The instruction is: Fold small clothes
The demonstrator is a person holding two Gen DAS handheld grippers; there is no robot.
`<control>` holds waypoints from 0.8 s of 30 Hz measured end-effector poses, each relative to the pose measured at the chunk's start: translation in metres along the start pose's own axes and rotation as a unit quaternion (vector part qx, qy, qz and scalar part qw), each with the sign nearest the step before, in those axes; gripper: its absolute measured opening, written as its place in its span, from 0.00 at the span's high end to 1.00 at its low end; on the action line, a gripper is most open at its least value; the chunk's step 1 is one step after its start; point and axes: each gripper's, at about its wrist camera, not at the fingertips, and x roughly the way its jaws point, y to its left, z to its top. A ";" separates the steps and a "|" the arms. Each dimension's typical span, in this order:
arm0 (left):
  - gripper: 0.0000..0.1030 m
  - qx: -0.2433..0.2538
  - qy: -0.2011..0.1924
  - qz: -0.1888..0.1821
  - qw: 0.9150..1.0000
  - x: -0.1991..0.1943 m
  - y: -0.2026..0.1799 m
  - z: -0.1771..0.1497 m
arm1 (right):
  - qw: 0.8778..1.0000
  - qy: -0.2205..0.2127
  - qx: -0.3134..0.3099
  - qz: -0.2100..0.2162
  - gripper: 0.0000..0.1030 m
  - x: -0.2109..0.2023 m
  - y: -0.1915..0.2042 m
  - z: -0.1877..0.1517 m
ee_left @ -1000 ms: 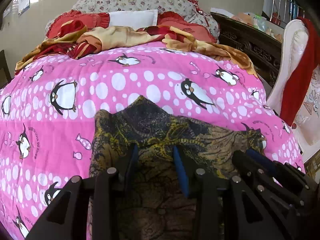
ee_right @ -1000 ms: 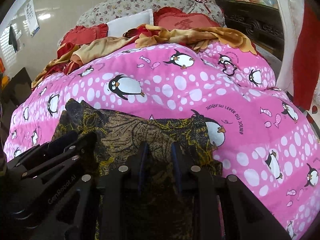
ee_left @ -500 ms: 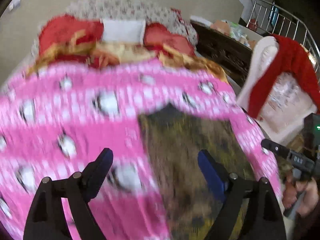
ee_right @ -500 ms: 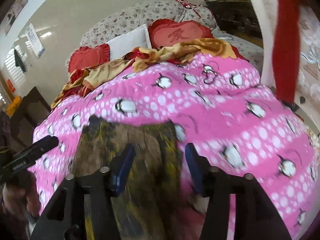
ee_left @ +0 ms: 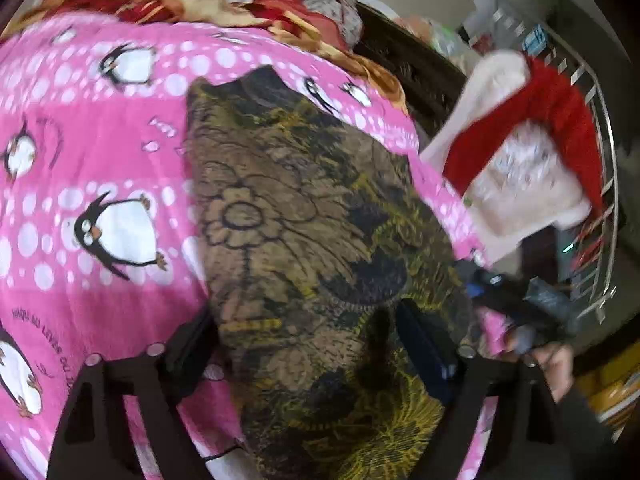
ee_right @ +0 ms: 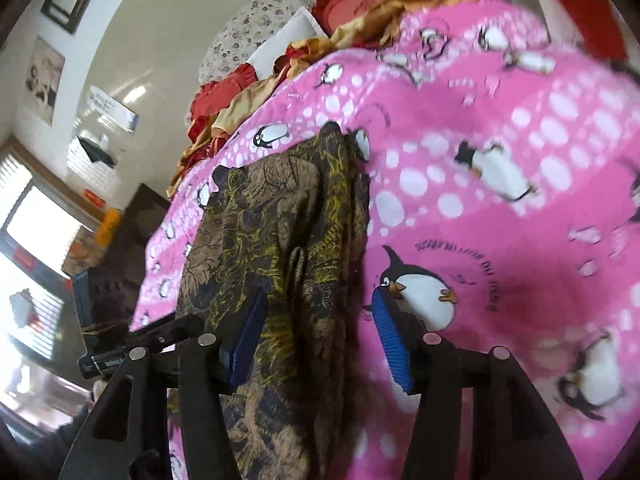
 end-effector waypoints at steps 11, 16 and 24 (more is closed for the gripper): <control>0.48 -0.008 -0.006 0.024 1.000 0.001 0.006 0.004 | 0.996 0.035 -0.034 0.069 0.32 0.021 0.011 0.007; 0.57 -0.016 -0.010 0.030 0.999 -0.001 0.010 0.004 | 0.998 0.012 -0.063 0.012 0.44 0.025 0.012 0.007; 0.78 0.009 -0.052 0.063 0.997 -0.025 -0.008 -0.003 | 0.993 -0.020 -0.111 -0.021 0.73 0.011 0.042 0.005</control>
